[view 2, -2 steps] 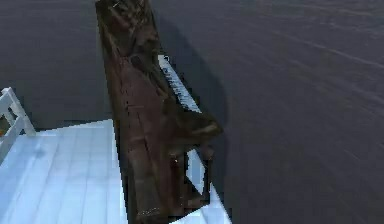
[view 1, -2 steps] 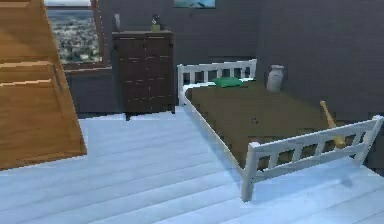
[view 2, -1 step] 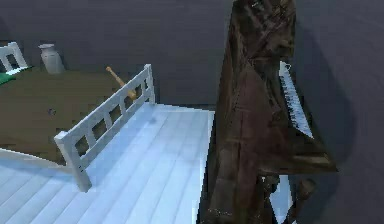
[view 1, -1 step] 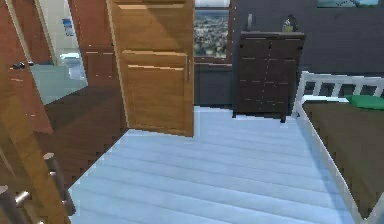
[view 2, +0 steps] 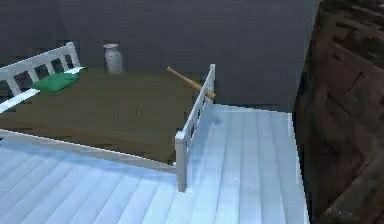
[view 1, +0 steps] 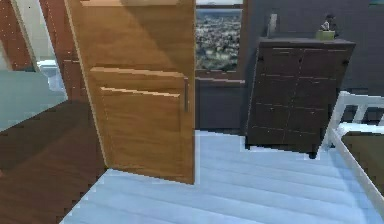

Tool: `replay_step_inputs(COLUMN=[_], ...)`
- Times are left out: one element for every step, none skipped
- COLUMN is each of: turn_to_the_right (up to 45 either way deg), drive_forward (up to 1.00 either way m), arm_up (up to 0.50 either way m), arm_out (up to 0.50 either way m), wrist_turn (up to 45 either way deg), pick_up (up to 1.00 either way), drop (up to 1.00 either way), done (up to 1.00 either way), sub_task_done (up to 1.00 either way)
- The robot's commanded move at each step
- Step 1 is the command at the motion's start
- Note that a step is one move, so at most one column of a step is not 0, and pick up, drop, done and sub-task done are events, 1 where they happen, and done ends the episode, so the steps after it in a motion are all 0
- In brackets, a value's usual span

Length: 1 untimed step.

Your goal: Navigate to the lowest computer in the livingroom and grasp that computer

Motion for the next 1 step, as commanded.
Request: replay_step_inputs(turn_to_the_right=[-39.0], drive_forward=[0.00], arm_up=[0.00], arm_out=[0.00], wrist_turn=[0.0], pick_up=[0.00], drop=[0.00], done=[0.00], sub_task_done=[0.00])
